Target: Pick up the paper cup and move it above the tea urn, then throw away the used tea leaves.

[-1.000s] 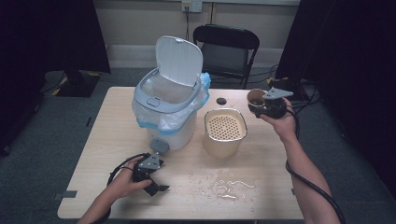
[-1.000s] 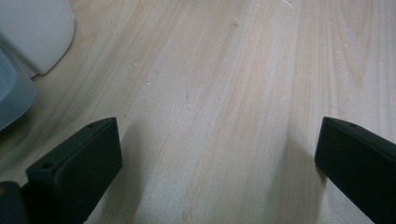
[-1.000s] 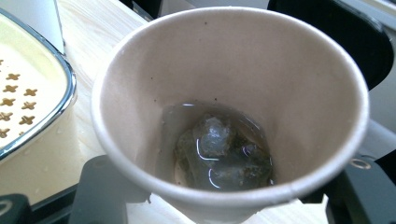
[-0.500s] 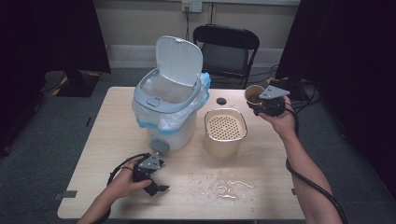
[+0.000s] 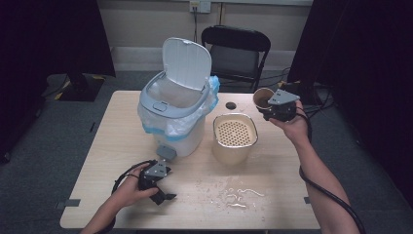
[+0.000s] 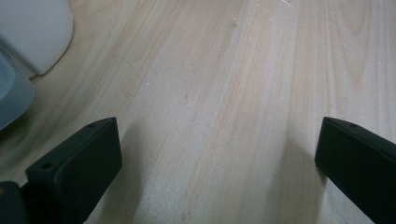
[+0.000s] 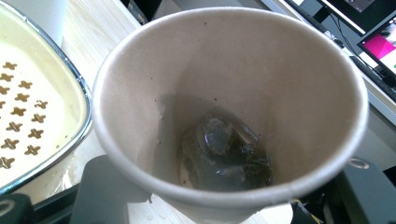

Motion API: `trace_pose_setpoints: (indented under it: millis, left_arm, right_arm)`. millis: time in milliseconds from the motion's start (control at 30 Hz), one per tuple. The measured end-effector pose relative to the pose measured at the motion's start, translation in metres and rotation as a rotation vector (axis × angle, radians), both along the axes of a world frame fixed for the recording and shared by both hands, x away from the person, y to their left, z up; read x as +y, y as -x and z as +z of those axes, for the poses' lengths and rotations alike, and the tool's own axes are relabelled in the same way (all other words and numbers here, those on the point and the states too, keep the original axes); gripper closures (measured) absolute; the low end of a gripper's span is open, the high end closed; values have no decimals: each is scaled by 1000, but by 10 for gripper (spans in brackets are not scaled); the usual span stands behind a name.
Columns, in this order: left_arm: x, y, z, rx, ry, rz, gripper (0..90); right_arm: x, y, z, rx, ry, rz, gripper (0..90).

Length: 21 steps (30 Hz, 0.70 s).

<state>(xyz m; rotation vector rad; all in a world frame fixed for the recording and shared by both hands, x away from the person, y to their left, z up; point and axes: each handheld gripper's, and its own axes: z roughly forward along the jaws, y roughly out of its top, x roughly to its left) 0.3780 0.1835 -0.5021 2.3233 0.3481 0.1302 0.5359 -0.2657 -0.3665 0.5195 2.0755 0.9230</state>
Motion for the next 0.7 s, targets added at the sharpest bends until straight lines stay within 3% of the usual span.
trace_pose_setpoints:
  millis: [700]
  left_arm:
    - [0,0,0,1,0,2,0]
  right_arm:
    - [8,8,9,-35,28,36,385]
